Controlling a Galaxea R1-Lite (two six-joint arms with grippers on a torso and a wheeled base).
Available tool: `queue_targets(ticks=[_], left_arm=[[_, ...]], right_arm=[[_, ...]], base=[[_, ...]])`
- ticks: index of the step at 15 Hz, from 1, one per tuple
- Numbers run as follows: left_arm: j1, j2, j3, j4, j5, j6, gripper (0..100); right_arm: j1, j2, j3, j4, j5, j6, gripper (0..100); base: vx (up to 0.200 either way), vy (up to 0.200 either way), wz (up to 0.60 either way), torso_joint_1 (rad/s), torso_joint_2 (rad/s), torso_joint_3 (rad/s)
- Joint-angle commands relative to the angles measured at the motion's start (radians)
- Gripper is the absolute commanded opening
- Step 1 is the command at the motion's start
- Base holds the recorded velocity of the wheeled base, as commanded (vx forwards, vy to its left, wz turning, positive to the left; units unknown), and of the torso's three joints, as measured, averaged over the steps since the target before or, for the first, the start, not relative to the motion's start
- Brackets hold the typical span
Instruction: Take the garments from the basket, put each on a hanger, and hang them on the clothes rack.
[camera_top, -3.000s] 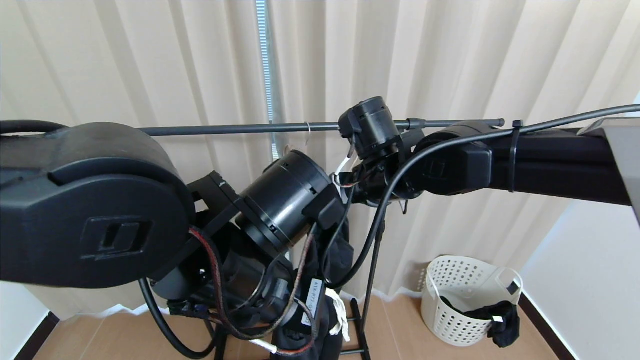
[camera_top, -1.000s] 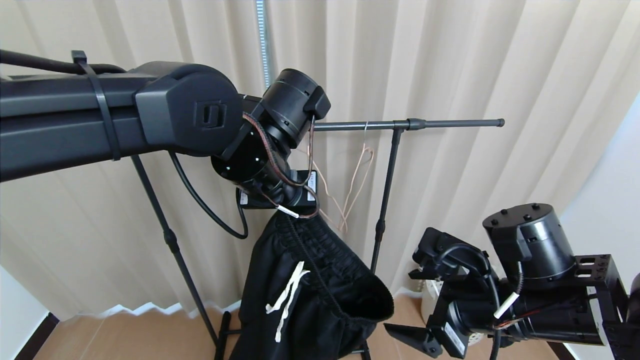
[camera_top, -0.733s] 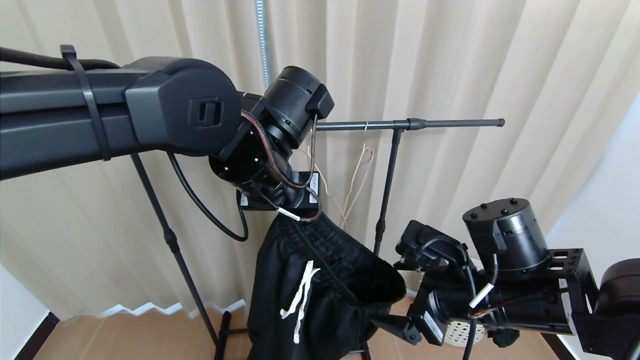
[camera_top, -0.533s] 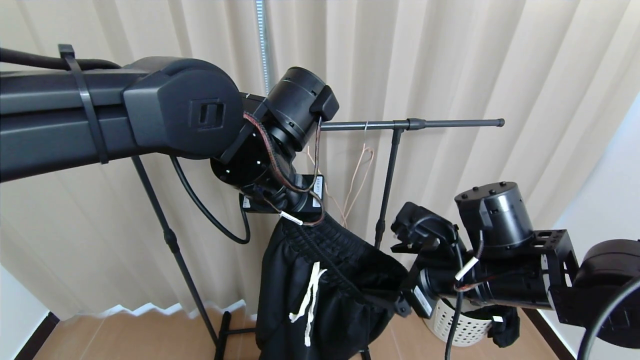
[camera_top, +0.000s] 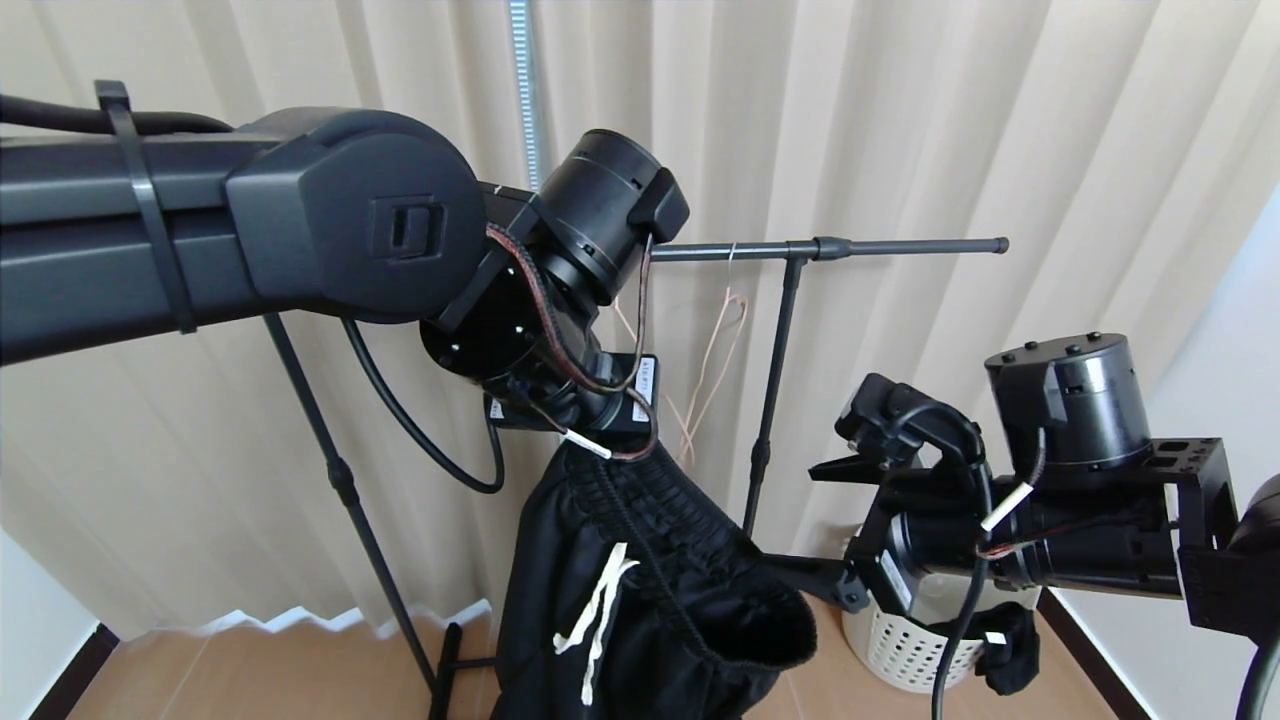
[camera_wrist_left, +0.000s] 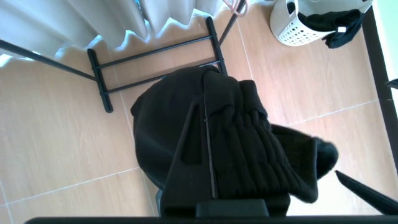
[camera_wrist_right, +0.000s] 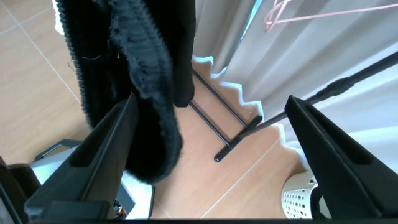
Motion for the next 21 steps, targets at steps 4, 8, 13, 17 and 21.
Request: queue_targets(ticks=[4,8,13,17,21], left_arm=[[-0.022,-0.023,0.012,0.003,-0.001,0.007,0],[-0.036,-0.044,0.058,-0.001,-0.001,0.024,0],[-0.043,-0.063,0.1,-0.001,-0.003,0.026,0],[-0.043,-0.071,0.185,-0.015,-0.018,0.027,0],[-0.056,-0.046,0.219,-0.052,-0.031,0.07,0]], right_arm=[[0.019,0.091,0.024,-0.007,0.063,-0.074,100],[0.017,0.18,0.017,-0.022,0.071,-0.093,100],[-0.041,0.156,0.024,-0.058,0.072,-0.089,0],[-0.109,0.093,0.037,-0.056,0.037,0.0,0],[-0.122,0.091,-0.011,-0.053,-0.049,0.054,0]], base=[[0.0,0.0,0.0,0.0,0.0,0.0],[0.0,0.0,0.0,0.0,0.0,0.0],[0.0,0.0,0.0,0.0,0.0,0.0],[0.0,0.0,0.0,0.0,0.0,0.0],[0.0,0.0,0.0,0.0,0.0,0.0]])
